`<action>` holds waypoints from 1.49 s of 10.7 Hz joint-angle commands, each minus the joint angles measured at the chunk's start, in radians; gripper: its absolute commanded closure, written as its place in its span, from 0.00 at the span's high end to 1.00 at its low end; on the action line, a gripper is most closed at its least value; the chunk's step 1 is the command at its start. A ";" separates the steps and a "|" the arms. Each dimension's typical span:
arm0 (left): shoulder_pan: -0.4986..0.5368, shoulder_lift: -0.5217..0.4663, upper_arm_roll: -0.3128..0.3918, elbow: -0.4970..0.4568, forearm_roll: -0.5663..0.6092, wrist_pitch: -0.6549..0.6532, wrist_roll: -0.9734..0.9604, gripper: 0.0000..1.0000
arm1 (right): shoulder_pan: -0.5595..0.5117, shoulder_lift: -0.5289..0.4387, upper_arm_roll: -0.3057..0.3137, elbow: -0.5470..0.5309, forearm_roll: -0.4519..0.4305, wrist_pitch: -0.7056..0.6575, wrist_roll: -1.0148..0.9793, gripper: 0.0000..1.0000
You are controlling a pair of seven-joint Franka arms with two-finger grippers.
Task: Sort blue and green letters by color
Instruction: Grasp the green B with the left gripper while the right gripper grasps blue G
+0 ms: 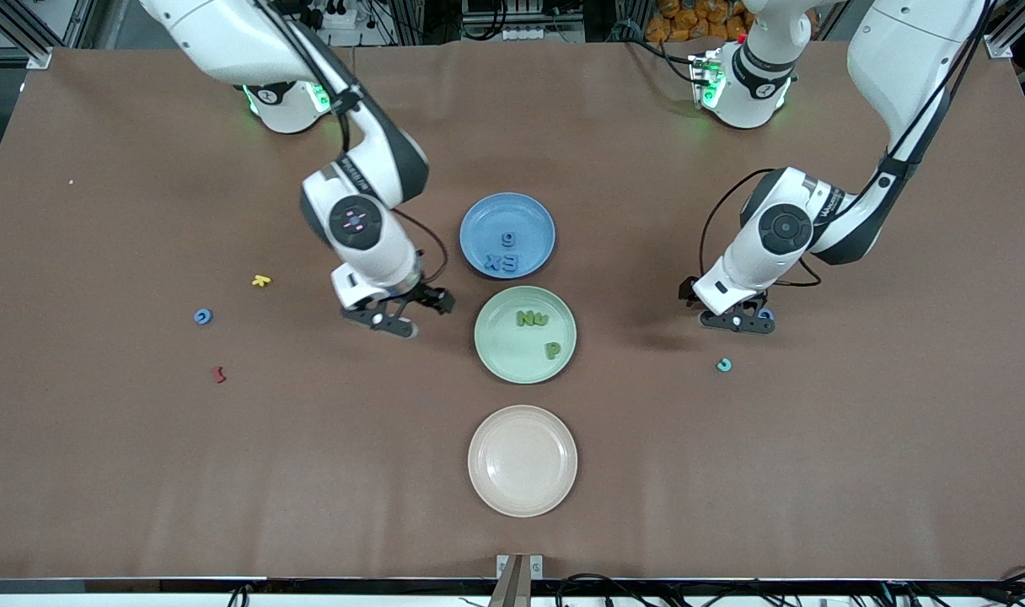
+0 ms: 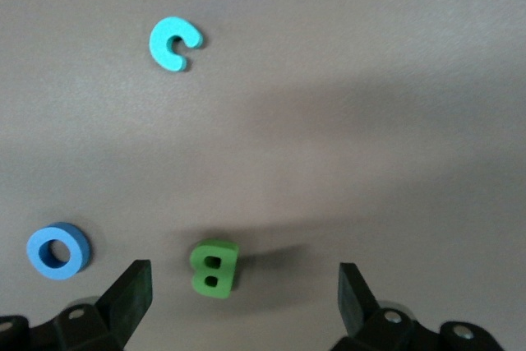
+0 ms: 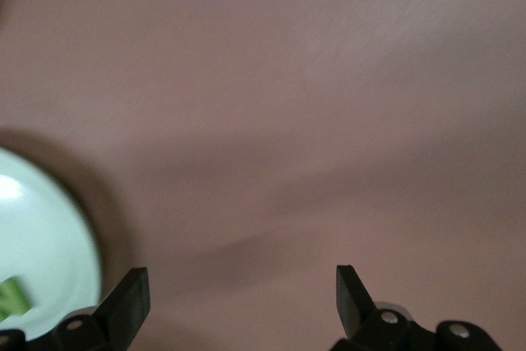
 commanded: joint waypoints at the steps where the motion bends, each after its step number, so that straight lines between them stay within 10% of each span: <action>1: 0.033 -0.007 -0.011 -0.027 0.023 0.031 0.034 0.90 | -0.169 -0.065 0.017 -0.072 -0.037 -0.002 -0.189 1.00; 14: 0.099 0.037 -0.011 -0.065 0.023 0.103 0.140 0.63 | -0.729 -0.112 0.003 -0.217 -0.153 0.108 -0.613 1.00; 16: 0.090 0.037 -0.011 -0.065 0.023 0.103 0.127 0.32 | -0.746 -0.112 0.003 -0.312 -0.151 0.236 -0.613 1.00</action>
